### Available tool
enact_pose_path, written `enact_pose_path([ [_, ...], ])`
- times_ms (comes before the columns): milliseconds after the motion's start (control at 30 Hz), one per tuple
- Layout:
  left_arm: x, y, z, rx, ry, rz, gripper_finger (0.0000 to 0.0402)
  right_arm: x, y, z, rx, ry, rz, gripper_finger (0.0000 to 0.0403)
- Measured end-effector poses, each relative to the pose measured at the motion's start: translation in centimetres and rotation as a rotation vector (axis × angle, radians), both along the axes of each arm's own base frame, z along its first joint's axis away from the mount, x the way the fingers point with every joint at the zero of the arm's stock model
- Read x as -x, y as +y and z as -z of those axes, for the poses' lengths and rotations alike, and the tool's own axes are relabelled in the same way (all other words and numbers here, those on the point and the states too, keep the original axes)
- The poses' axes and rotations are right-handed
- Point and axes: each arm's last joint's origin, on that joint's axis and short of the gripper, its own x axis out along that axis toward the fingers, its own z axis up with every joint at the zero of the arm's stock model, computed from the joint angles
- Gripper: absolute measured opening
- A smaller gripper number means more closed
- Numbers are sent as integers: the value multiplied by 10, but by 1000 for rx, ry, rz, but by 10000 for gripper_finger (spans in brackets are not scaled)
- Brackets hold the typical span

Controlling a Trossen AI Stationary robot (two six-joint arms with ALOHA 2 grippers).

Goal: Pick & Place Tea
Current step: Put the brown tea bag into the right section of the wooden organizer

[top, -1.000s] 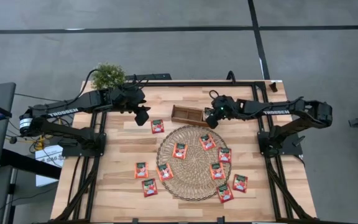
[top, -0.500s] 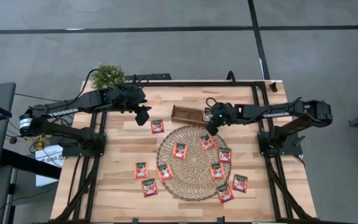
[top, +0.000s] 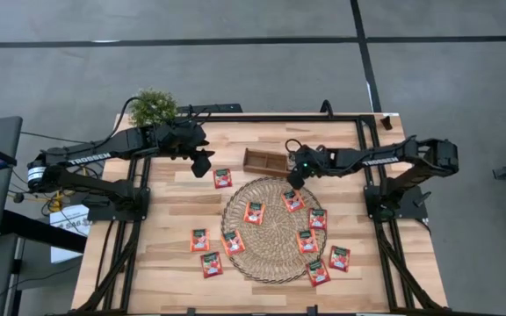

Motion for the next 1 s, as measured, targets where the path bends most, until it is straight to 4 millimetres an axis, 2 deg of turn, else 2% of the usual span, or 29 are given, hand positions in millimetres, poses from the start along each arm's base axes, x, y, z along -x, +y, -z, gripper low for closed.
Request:
enact_pose_path([
  [433, 0, 0, 0, -2, 1, 1, 182, 1, 3, -3, -10, 44, -3, 0],
  [733, 0, 0, 0, -3, -2, 1, 182, -9, 5, -23, 1, 52, -20, 0],
  [867, 0, 0, 0, -4, -1, 1, 182, -11, -2, -35, 75, 54, 5, 0],
  [1000, 0, 0, 0, -4, -2, 1, 182, -8, -16, -35, 73, 66, 26, 0],
])
